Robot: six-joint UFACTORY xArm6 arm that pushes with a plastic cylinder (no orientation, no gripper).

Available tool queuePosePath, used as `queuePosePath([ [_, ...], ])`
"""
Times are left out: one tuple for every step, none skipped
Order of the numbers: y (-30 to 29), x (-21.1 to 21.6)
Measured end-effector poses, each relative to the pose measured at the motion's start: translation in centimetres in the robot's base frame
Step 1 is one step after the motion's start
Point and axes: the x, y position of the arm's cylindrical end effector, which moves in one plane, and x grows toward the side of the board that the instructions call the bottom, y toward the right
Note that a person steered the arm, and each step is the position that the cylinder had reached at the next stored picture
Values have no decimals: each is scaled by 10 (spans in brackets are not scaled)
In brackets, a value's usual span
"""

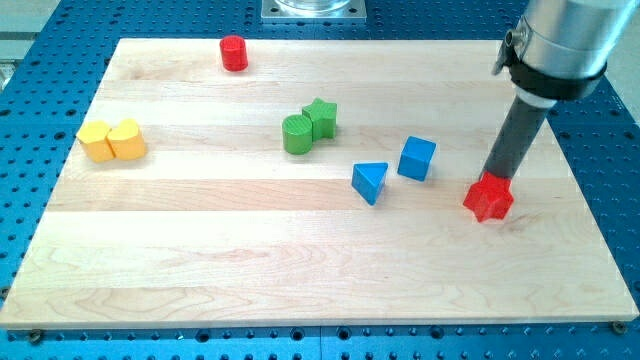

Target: Push the red star to the bottom right side of the board

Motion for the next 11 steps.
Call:
queuePosePath([
  [-12,27],
  [-19,54],
  [-36,35],
  [-59,55],
  [-59,67],
  [-37,72],
  [-6,73],
  [-37,80],
  [-55,113],
  [-48,138],
  [-28,132],
])
